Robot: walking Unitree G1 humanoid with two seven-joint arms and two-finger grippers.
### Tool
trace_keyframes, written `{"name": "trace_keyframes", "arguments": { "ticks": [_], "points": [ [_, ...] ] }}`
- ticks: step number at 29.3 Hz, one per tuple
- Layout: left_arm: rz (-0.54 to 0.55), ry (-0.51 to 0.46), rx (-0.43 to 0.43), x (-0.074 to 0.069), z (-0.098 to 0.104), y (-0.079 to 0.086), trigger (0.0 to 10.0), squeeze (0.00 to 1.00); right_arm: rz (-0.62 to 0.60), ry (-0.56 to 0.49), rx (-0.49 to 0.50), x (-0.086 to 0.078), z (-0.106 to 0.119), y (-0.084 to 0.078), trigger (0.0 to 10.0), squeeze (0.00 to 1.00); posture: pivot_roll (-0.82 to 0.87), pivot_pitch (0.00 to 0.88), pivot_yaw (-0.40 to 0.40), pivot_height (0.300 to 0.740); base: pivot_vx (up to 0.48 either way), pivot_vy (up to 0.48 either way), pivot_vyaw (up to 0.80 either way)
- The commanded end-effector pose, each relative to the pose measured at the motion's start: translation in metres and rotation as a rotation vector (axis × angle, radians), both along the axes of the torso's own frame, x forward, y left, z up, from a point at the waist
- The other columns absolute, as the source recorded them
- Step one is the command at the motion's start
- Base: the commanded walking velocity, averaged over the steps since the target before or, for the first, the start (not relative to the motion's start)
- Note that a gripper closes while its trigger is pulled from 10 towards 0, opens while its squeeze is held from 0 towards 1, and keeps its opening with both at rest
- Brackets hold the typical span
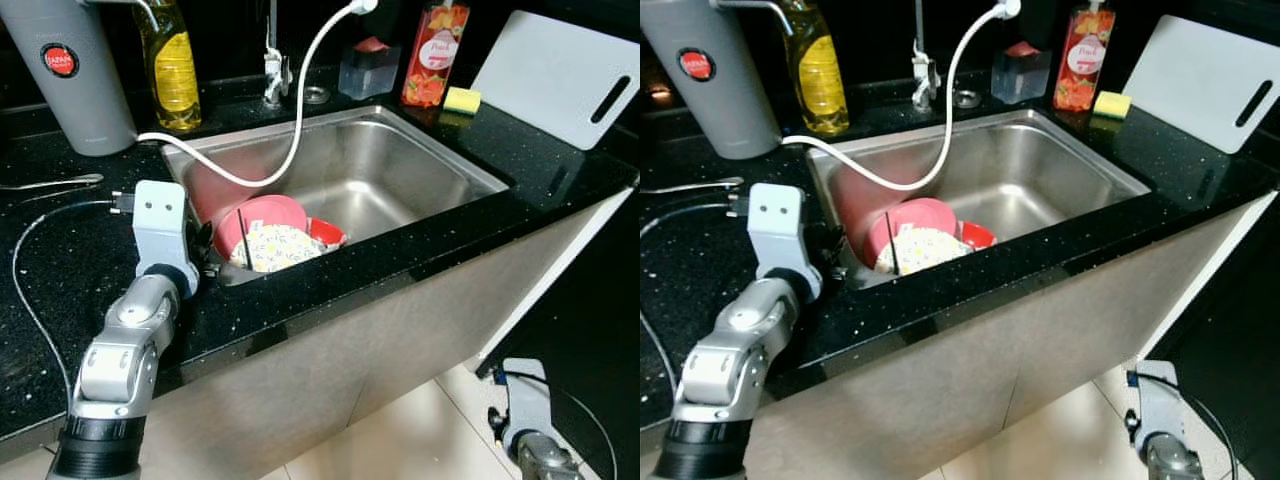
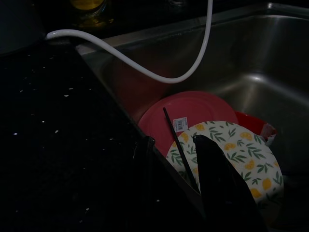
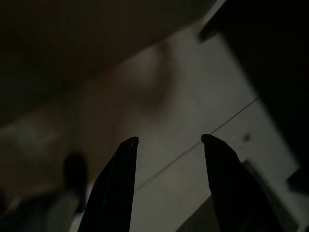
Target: Kitchen organization
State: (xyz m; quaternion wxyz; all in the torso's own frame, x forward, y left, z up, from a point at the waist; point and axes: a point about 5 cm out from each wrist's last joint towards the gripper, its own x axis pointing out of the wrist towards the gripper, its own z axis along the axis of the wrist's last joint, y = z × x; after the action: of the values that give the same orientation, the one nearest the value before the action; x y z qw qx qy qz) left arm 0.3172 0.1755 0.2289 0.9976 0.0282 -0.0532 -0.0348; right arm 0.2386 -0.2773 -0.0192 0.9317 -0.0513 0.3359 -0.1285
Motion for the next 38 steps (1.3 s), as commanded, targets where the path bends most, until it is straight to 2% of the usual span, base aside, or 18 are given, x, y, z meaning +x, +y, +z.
{"name": "trace_keyframes", "arguments": {
  "ticks": [1, 5, 7, 12, 16, 18, 24, 25, 38],
  "points": [
    [0.007, 0.027, 0.019, 0.000, -0.006, 0.000, 10.0, 0.00, -0.023, 0.024, 0.056, -0.012, -0.012, 0.003, 10.0, 0.00, -0.10, 0.155, -0.034, 0.740, 0.000, 0.000, 0.00],
    [0.007, 0.026, 0.024, 0.000, -0.006, 0.000, 10.0, 0.00, -0.008, 0.030, 0.099, -0.015, -0.017, 0.010, 10.0, 0.00, -0.10, 0.153, -0.035, 0.740, 0.000, 0.000, 0.00],
    [0.010, 0.021, 0.024, 0.000, -0.005, 0.001, 10.0, 0.00, 0.080, 0.071, 0.116, -0.022, -0.027, 0.024, 10.0, 0.00, -0.10, 0.150, -0.037, 0.740, 0.000, 0.000, 0.00],
    [0.013, 0.016, 0.022, 0.000, -0.004, 0.001, 10.0, 0.00, 0.141, 0.098, 0.147, -0.027, -0.035, 0.038, 10.0, 0.00, -0.10, 0.143, -0.044, 0.740, 0.000, 0.000, 0.00],
    [0.012, 0.014, 0.018, 0.001, -0.004, 0.001, 10.0, 0.00, 0.145, 0.101, 0.162, -0.029, -0.037, 0.041, 10.0, 0.00, -0.10, 0.139, -0.047, 0.740, 0.000, 0.000, 0.00],
    [0.018, 0.009, 0.009, 0.001, -0.003, 0.001, 10.0, 0.00, 0.201, 0.157, 0.136, -0.039, -0.045, 0.049, 10.0, 0.00, -0.09, 0.128, -0.055, 0.740, 0.000, 0.000, 0.00],
    [0.021, 0.003, 0.007, 0.001, -0.003, 0.002, 10.0, 0.00, 0.199, 0.223, 0.123, -0.050, -0.053, 0.050, 10.0, 0.00, -0.09, 0.123, -0.059, 0.740, 0.000, 0.000, 0.00],
    [0.019, 0.001, 0.006, 0.001, -0.003, 0.001, 10.0, 0.00, 0.165, 0.227, 0.130, -0.052, -0.054, 0.049, 10.0, 0.00, -0.09, 0.119, -0.058, 0.740, 0.000, 0.000, 0.00],
    [0.001, -0.003, 0.014, 0.001, -0.002, 0.000, 10.0, 0.00, 0.100, 0.202, 0.152, -0.054, -0.055, 0.047, 10.0, 0.00, -0.09, 0.119, -0.048, 0.740, 0.000, 0.000, 0.00]
  ]
}}
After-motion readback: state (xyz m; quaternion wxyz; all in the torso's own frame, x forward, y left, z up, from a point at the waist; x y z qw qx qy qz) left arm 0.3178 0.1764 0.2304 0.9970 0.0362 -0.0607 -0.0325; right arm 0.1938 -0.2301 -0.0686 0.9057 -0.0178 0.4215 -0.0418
